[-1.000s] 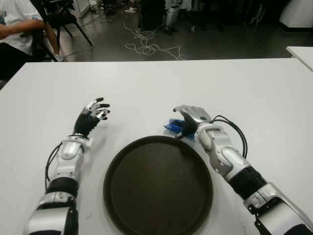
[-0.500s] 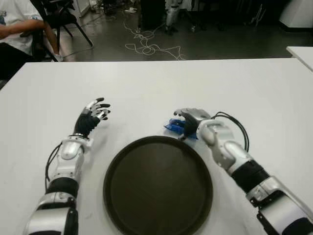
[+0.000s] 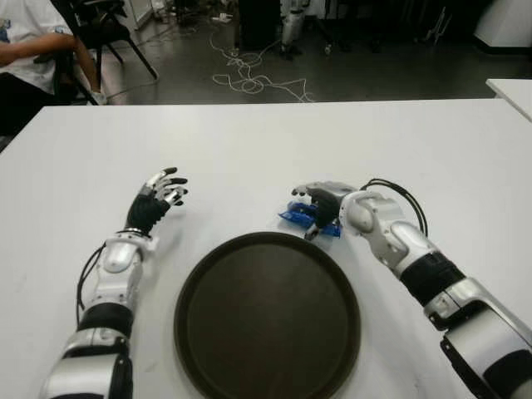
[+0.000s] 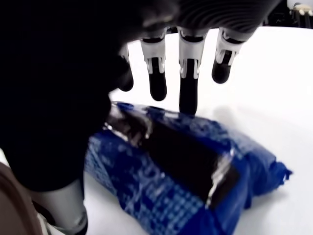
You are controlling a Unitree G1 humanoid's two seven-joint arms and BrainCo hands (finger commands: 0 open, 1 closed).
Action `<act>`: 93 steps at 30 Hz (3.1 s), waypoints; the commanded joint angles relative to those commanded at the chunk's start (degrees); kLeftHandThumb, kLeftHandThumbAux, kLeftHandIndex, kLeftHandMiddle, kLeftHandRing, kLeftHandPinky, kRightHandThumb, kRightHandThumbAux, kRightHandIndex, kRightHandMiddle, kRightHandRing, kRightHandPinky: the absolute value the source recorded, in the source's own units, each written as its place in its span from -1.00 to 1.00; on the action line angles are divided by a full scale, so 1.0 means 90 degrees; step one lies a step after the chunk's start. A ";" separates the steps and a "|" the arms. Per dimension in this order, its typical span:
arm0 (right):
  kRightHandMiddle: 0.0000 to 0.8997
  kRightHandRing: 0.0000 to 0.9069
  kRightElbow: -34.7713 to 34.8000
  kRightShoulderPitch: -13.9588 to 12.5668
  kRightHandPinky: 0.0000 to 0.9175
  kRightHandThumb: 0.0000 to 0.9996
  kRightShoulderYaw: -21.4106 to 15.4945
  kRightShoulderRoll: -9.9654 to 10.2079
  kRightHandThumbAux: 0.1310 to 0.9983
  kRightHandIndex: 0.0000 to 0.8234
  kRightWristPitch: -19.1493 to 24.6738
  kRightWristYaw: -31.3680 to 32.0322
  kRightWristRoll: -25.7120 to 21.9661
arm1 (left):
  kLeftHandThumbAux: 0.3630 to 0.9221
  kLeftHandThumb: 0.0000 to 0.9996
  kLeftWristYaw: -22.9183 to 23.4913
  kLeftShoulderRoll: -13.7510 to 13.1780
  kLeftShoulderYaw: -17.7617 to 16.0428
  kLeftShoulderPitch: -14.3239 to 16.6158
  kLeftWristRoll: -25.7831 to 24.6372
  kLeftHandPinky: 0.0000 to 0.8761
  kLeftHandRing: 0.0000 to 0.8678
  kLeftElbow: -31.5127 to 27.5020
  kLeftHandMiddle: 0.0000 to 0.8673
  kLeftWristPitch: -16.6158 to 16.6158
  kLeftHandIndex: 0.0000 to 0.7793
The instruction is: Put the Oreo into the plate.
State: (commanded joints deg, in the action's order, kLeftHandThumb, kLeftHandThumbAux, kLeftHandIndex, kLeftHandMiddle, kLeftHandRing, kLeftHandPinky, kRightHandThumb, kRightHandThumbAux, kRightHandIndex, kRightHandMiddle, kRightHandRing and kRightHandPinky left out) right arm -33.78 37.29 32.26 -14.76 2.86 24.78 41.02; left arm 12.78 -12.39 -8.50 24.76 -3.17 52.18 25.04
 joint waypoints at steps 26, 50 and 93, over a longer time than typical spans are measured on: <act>-0.65 -0.68 -0.1028 0.0257 -0.76 -1.00 -0.0093 -0.0018 0.67 -0.69 -0.1082 -0.0428 -0.0280 | -0.05 -0.72 -0.0104 0.0010 0.0067 -0.0164 0.0070 -0.24 -0.35 -0.0368 -0.35 -0.0193 -0.57; -0.06 -0.05 -0.0881 0.0075 -0.07 0.08 -0.0046 -0.0278 0.38 -0.05 -0.1469 -0.1874 0.0090 | -0.04 -0.70 -0.0172 0.0067 0.0098 -0.0298 0.0055 -0.22 -0.32 -0.0698 -0.33 -0.0279 -0.55; 0.30 0.23 0.0312 -0.0425 0.05 0.38 -0.0406 -0.0618 0.35 0.05 -0.1434 -0.2081 0.0004 | -0.08 -0.70 -0.0306 0.0137 0.0117 -0.0478 0.0020 -0.19 -0.30 -0.1166 -0.33 -0.0533 -0.56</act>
State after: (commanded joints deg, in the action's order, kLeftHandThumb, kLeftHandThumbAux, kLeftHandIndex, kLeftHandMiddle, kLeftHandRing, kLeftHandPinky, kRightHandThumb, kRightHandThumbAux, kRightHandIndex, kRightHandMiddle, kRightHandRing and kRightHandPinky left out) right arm -30.97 33.47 28.60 -20.33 -10.05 6.05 41.05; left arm 10.03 -11.16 -7.45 20.46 -2.99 41.69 20.24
